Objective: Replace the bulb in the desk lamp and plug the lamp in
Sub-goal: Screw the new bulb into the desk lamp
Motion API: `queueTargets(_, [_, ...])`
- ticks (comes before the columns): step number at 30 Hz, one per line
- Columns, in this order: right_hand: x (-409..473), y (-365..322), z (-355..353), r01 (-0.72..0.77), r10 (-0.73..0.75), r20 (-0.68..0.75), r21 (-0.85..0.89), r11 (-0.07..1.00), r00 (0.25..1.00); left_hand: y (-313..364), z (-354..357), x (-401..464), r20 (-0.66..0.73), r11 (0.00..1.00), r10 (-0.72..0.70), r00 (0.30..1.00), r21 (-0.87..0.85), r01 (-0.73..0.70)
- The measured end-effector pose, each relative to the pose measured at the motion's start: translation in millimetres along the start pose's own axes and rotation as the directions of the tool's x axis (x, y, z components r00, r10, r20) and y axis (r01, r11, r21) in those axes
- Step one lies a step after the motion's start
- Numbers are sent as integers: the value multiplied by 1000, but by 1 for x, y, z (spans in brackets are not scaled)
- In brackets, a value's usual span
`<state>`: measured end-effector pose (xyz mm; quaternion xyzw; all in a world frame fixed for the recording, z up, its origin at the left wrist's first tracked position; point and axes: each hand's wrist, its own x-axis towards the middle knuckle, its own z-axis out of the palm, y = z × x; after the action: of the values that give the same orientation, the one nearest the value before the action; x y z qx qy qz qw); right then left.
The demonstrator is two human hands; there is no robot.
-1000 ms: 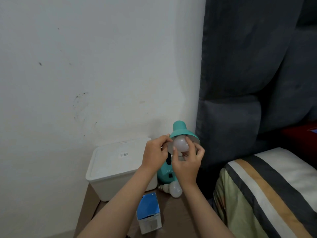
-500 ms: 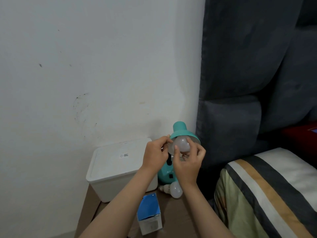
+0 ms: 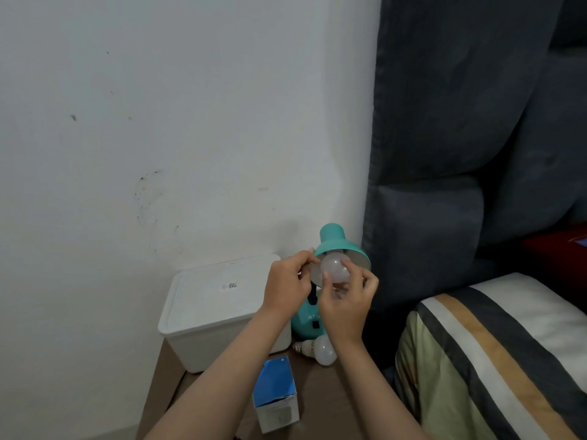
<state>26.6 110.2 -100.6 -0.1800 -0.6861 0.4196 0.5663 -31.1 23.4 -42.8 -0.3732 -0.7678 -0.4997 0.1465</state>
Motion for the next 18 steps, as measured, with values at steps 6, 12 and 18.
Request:
queueTargets(6, [6, -9, -5, -194, 194, -18, 35, 980, 981, 1, 0, 0, 1, 1000, 4, 1000, -3, -4])
queueTargets(12, [2, -12, -3, -33, 34, -32, 9, 999, 999, -1, 1, 0, -4, 1000, -1, 1000, -4, 1])
queueTargets(18, [4, -13, -8, -190, 191, -11, 40, 981, 982, -1, 1, 0, -2, 1000, 0, 1000, -9, 0])
